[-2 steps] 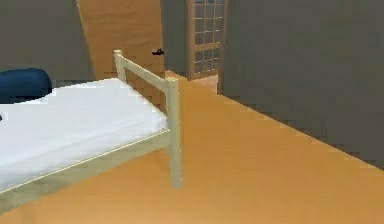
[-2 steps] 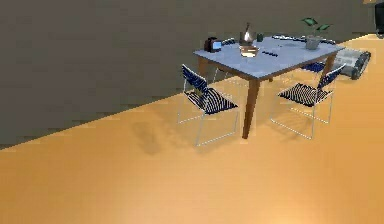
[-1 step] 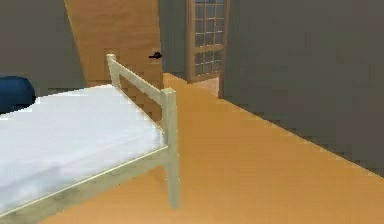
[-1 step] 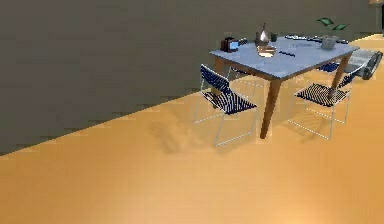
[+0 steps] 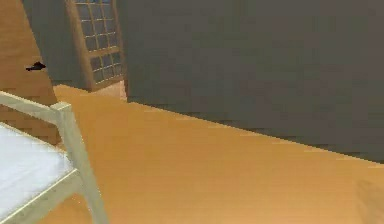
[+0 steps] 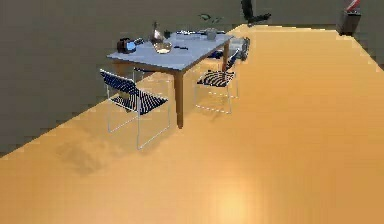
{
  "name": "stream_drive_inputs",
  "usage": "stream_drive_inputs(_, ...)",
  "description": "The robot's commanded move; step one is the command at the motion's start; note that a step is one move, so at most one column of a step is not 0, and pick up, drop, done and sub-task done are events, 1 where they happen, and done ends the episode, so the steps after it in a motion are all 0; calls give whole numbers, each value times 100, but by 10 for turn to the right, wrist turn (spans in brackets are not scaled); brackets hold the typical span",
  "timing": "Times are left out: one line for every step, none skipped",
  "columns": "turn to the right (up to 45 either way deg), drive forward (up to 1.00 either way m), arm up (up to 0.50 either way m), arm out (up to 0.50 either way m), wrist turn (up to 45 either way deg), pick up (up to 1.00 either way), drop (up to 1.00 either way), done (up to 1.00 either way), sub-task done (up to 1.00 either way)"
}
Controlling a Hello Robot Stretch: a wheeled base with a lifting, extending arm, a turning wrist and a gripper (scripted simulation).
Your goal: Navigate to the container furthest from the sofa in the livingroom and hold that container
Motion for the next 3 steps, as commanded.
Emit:
stream_drive_inputs(0,85,0,0,0,0,0,0,0)
stream_drive_inputs(-150,0,0,0,0,0,0,0,0)
stream_drive_inputs(0,35,0,0,0,0,0,0,0)
